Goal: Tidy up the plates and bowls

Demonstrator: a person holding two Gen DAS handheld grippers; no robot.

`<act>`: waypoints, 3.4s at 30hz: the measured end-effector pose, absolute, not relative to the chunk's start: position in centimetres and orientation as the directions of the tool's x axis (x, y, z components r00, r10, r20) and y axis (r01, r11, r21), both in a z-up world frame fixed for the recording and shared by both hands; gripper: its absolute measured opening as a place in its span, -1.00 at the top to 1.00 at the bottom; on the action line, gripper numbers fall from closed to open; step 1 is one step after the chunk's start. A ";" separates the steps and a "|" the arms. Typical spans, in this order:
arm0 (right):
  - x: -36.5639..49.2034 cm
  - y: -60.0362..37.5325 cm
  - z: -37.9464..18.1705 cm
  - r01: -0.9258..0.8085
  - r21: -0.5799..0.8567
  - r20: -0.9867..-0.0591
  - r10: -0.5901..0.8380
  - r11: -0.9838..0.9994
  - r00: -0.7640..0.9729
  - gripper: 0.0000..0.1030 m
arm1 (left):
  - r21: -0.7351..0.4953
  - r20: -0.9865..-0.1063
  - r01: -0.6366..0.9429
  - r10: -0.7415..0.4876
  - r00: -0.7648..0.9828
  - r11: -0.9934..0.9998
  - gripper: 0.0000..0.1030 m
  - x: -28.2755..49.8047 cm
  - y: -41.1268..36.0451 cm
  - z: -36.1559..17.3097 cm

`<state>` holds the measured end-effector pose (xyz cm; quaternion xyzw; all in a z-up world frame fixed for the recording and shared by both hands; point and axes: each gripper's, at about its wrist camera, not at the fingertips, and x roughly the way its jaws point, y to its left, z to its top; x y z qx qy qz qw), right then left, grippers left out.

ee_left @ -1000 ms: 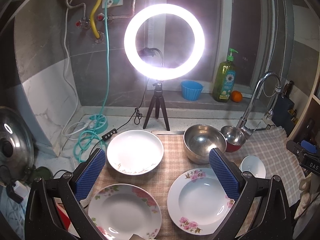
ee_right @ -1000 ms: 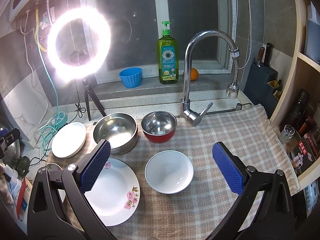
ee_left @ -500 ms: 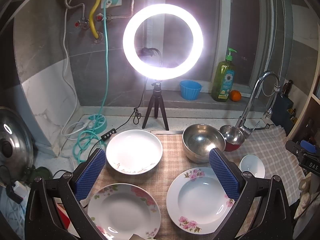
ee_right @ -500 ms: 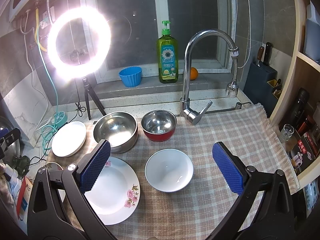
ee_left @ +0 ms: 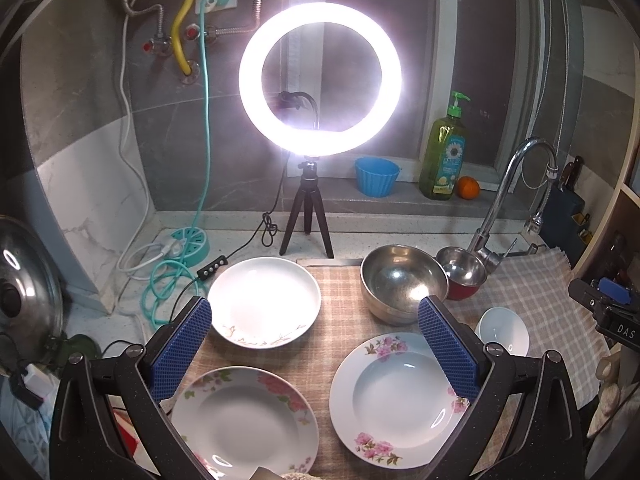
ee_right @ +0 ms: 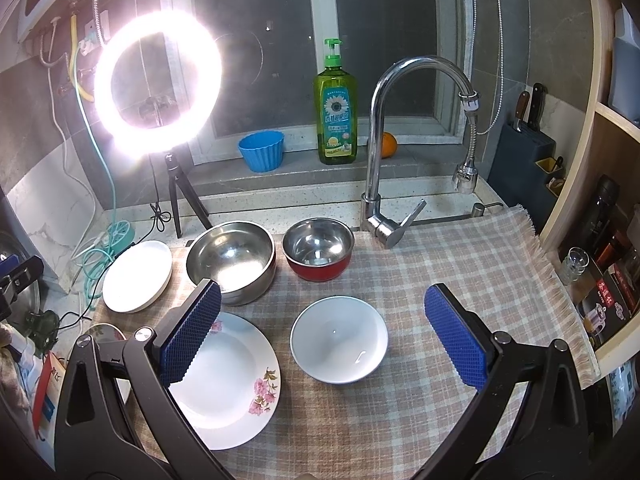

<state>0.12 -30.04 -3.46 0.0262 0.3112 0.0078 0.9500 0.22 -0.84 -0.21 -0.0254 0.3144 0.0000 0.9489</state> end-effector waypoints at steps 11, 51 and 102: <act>0.3 -30.1 -3.3 -0.001 0.055 -0.594 0.033 0.998 0.803 -1.00 | -0.045 -0.596 -0.008 -0.020 0.803 0.999 -0.98 0.6 -1.0 -0.3; 0.2 -30.4 -15.7 -0.040 0.317 -0.822 0.295 0.948 0.487 -0.34 | -0.273 -0.855 0.160 -0.315 0.412 0.949 0.07 6.6 -0.8 -12.6; 2.7 -27.9 -21.5 -0.028 0.445 -0.847 0.431 0.895 0.313 0.64 | -0.300 -0.906 0.177 -0.339 0.255 0.937 0.49 8.9 -1.8 -17.8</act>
